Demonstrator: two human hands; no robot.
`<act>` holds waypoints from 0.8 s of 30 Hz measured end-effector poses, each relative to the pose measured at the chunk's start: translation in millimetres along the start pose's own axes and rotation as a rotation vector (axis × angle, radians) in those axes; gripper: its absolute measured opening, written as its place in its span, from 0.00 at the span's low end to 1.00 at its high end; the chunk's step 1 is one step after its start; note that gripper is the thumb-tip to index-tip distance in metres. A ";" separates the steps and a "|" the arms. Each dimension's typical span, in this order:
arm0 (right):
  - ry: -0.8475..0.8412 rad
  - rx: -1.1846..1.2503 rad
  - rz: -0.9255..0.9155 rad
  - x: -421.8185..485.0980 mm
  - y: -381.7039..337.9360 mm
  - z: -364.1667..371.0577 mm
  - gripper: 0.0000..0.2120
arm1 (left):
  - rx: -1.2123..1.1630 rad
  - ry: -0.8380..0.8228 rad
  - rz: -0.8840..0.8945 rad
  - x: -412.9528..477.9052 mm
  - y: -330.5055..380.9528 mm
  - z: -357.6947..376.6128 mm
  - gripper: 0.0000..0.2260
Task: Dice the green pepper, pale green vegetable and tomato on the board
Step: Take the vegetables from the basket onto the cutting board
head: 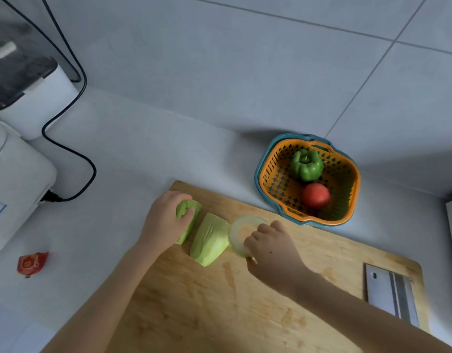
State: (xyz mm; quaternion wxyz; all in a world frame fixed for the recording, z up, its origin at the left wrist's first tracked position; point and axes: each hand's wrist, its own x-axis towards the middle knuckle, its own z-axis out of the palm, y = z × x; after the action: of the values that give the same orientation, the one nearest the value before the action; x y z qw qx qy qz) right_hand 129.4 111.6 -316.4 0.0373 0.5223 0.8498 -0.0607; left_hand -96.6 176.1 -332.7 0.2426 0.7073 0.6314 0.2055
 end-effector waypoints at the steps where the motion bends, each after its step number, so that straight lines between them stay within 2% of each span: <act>1: -0.055 -0.011 0.035 -2.3 -2.4 10.9 0.06 | 0.001 0.002 0.018 -0.9 1.2 0.7 0.12; 3: -0.036 -0.008 0.046 -5.6 -4.9 25.4 0.08 | 0.001 -0.003 0.049 -3.0 4.2 2.6 0.11; 7: -0.109 0.107 -0.037 -9.2 -1.7 39.7 0.10 | 0.001 -0.010 0.079 -3.0 11.5 8.4 0.10; 9: -0.084 0.268 -0.029 -10.7 5.2 29.1 0.11 | 0.005 -0.005 0.086 -1.0 16.3 10.8 0.10; 11: 0.213 0.349 0.044 -9.1 21.9 15.6 0.06 | 0.007 -0.006 0.101 2.1 22.2 12.2 0.11; 13: 0.523 0.320 0.271 -2.8 50.5 2.6 0.05 | 0.003 -0.005 0.126 6.3 27.9 13.5 0.11; 14: 0.573 0.303 0.424 2.7 68.3 -4.2 0.07 | 0.003 -0.002 0.138 8.6 30.9 14.5 0.11; 15: 0.523 0.291 0.583 8.6 86.3 -8.6 0.12 | 0.000 0.003 0.142 11.0 34.0 16.4 0.11; 17: 0.227 0.315 0.850 20.3 120.2 -4.8 0.26 | -0.020 0.013 0.139 14.5 43.8 21.3 0.11; 19: 0.000 0.393 0.968 27.8 138.3 2.8 0.35 | -0.040 0.018 0.160 19.7 58.5 28.4 0.11; 21: -0.067 0.408 0.976 33.1 145.8 13.7 0.34 | -0.042 0.018 0.212 28.8 78.6 37.1 0.13; 24: -0.043 0.393 0.964 36.8 148.8 17.7 0.29 | -0.042 -0.002 0.296 48.4 112.7 54.3 0.15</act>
State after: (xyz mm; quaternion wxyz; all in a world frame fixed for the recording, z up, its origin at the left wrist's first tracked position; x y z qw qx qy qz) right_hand 245.6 208.1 -348.1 -0.0203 0.8502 0.4842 -0.2057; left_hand 31.0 210.0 -308.8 0.2250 0.7875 0.5156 0.2517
